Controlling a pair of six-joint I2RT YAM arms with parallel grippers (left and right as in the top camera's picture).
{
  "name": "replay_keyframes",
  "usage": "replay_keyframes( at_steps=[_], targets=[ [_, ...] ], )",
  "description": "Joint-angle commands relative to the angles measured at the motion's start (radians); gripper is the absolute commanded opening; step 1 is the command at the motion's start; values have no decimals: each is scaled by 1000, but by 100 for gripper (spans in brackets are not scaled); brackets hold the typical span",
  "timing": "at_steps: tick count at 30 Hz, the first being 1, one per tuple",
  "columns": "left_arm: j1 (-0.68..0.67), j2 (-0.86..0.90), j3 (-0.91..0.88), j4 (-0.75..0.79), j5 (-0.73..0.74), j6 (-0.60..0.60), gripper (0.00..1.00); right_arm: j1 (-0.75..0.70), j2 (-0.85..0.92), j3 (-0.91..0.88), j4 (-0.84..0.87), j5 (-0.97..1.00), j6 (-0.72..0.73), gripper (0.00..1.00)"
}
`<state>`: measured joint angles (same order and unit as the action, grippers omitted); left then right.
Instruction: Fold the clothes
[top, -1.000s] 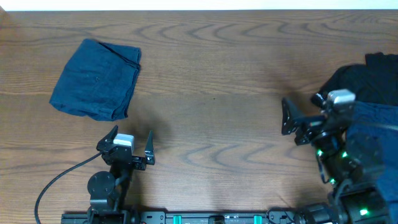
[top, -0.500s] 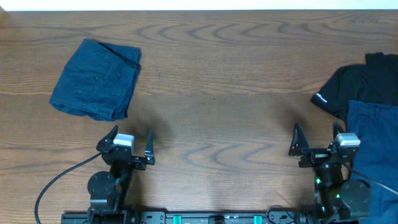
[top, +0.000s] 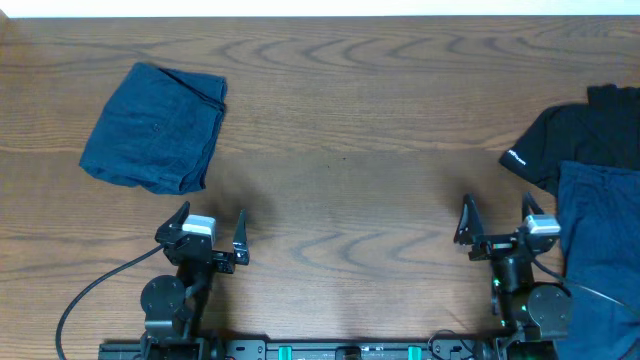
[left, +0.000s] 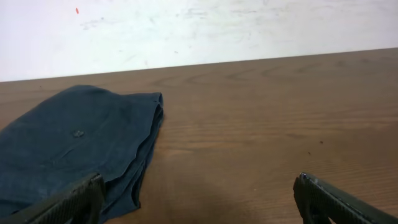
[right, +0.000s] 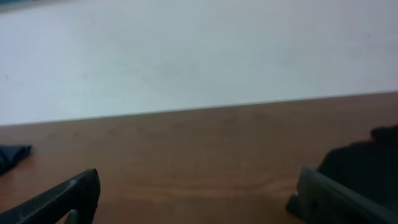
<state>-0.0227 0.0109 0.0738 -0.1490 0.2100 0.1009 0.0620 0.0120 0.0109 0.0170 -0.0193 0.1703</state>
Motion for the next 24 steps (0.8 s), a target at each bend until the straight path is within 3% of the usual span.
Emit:
replay_keyframes(
  at_steps=[1, 8, 24],
  targets=[
    [-3, -7, -25, -6, 6, -9, 98, -16, -6, -6, -9, -8, -7, 99],
    [-3, -7, -25, -6, 6, -9, 98, -16, -6, -6, -94, -8, -7, 99],
    [-3, -7, -25, -6, 6, -9, 98, -16, -3, -5, -89, -7, -7, 99]
  ],
)
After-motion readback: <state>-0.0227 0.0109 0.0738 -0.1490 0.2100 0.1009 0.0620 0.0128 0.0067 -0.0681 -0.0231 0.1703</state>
